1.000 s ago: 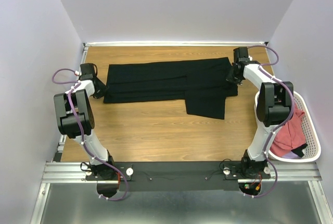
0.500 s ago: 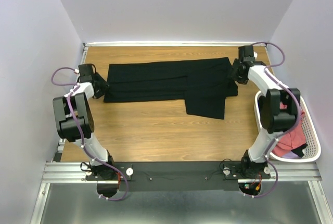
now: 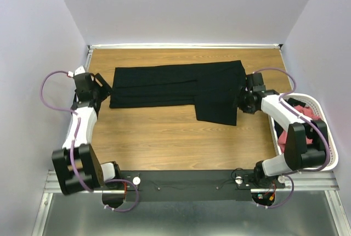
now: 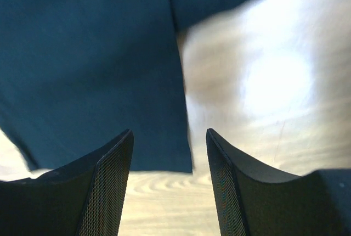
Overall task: Fold and stack the t-shirts
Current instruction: Fold the tshirt
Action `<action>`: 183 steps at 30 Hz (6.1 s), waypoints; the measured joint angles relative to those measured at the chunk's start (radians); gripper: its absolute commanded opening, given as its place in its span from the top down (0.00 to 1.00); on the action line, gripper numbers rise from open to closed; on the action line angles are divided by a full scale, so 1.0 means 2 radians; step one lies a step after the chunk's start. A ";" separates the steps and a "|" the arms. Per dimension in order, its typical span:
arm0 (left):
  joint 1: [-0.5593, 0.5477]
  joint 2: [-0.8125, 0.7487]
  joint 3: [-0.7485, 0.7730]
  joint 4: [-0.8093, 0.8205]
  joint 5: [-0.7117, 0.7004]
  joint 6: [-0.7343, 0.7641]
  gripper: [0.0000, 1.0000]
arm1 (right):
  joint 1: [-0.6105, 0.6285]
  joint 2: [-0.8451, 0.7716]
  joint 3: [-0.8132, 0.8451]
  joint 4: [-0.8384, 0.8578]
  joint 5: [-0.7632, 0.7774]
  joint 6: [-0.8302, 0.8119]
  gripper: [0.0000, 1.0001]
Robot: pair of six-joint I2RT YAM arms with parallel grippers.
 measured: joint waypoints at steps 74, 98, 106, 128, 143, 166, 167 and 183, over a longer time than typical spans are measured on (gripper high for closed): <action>-0.138 -0.120 -0.047 -0.001 -0.144 0.070 0.17 | 0.065 0.455 0.594 0.025 0.062 -0.040 0.97; -0.137 -0.051 -0.047 -0.001 -0.103 0.045 0.16 | 0.053 0.444 0.532 0.071 0.038 -0.007 0.40; -0.103 0.001 -0.045 -0.001 -0.071 0.022 0.20 | 0.053 0.273 0.322 0.081 0.016 -0.015 0.41; -0.046 0.172 0.025 0.012 -0.023 -0.057 0.25 | -0.077 0.169 0.055 0.181 -0.026 0.024 0.46; -0.013 0.106 -0.068 0.073 0.008 -0.083 0.25 | -0.089 0.090 -0.038 0.184 -0.032 0.036 0.45; -0.001 0.005 -0.102 -0.011 0.010 -0.110 0.42 | 0.036 -0.017 -0.033 0.110 -0.021 -0.041 0.39; -0.002 0.013 -0.101 -0.010 0.010 -0.112 0.42 | 0.039 -0.017 -0.033 0.109 -0.021 -0.043 0.39; -0.004 0.070 -0.074 -0.003 0.010 -0.134 0.47 | 0.040 -0.016 -0.034 0.110 -0.021 -0.052 0.39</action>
